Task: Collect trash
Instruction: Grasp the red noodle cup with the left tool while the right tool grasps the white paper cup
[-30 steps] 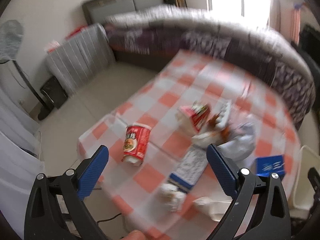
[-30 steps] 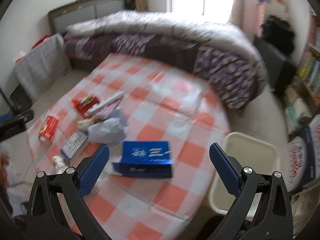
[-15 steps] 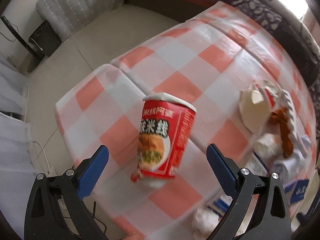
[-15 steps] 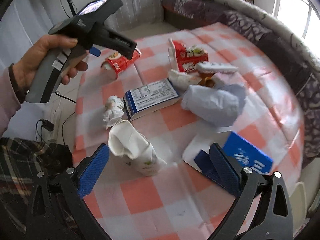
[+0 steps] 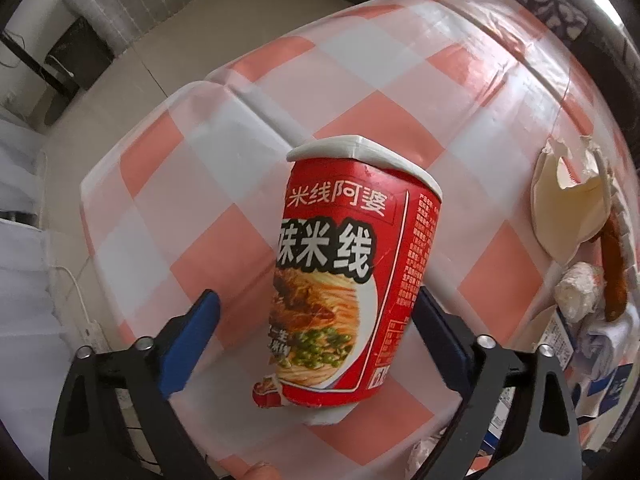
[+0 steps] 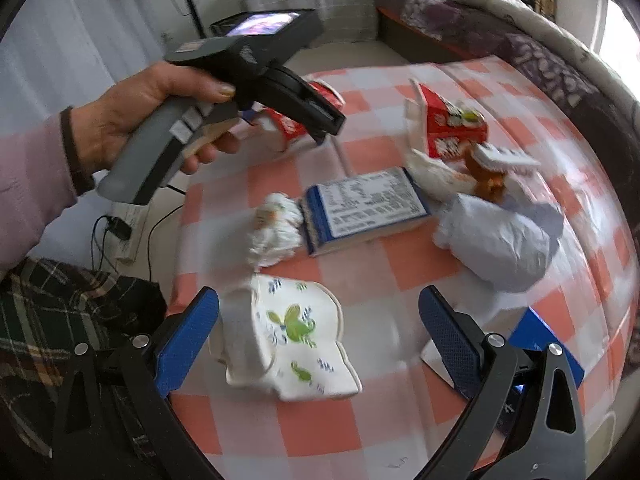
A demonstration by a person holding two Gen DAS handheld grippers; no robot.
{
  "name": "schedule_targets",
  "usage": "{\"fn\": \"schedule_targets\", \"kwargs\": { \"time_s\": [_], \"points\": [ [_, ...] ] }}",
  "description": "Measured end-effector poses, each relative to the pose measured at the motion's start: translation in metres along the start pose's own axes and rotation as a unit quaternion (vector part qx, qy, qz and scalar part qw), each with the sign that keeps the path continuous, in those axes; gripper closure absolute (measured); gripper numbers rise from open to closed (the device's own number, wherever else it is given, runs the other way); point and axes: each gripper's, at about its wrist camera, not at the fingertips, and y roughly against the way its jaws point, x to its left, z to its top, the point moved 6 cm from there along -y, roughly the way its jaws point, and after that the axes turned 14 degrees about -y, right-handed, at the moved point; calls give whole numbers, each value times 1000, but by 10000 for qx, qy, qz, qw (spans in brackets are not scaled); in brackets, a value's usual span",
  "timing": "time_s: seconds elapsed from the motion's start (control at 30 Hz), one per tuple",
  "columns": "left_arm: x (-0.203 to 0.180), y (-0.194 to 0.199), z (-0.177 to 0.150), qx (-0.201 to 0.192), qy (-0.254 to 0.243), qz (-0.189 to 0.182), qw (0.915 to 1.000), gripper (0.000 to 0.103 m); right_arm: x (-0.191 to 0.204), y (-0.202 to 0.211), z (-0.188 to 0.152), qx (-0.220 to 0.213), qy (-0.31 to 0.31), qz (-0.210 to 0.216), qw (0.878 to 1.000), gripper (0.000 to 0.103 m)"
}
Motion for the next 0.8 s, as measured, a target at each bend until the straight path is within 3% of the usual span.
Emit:
{"fn": "schedule_targets", "kwargs": {
  "time_s": [0.1,0.23,0.5,0.7,0.77,0.8],
  "points": [
    [-3,0,2,-107,-73,-138,9998,31,4,0,-2,70,73,153,9998,7],
    [-15,12,2,-203,-266,-58,9994,52,11,-14,-14,432,112,228,9987,7],
    [-23,27,3,-239,-405,30,9989,53,37,-32,-36,864,276,435,9949,7],
    [-16,15,-5,-285,-300,-139,9990,49,44,-51,-46,1055,366,203,9935,7],
    [-18,7,0,-297,-260,-188,9990,48,43,-56,-45,1079,256,166,9937,29],
    [-18,7,0,-303,-237,-219,9990,48,42,-58,-44,1135,188,190,9932,30]
  ]
}}
